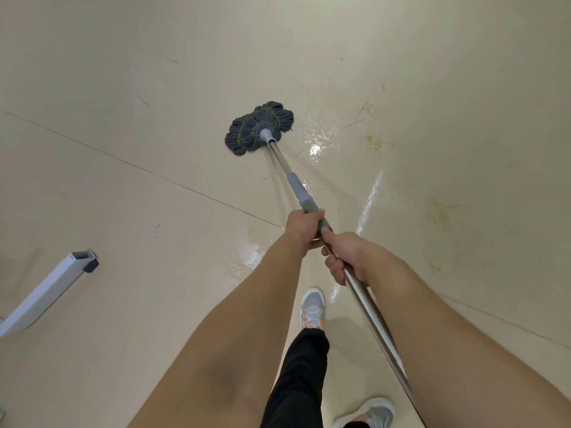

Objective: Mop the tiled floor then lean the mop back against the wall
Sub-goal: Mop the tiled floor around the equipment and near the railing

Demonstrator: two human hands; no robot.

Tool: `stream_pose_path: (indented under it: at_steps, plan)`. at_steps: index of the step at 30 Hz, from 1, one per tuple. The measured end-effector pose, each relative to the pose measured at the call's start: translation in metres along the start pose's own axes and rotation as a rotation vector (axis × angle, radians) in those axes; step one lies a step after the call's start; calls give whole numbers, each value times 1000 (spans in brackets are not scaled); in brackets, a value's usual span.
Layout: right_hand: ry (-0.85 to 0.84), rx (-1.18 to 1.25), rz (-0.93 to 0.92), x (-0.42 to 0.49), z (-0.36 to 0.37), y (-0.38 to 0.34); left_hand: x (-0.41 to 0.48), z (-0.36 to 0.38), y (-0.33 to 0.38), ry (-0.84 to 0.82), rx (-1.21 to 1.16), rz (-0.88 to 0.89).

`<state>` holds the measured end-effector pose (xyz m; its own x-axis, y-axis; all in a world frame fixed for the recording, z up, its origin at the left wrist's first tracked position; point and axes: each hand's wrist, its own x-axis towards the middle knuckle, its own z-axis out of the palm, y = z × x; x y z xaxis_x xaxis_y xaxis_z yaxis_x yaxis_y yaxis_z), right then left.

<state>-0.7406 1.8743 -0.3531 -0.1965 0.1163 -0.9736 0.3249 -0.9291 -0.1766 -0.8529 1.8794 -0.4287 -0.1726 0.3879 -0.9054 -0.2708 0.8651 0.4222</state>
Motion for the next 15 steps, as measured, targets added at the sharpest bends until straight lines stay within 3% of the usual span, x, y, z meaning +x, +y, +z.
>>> stream_pose_path:
  at_steps: [6,15]
  plan:
    - [-7,153,43,-52,-25,88,-59,25,-66,-78,74,-71]
    - [-31,406,158,-143,-84,278,-180,105,-190,-203,420,-191]
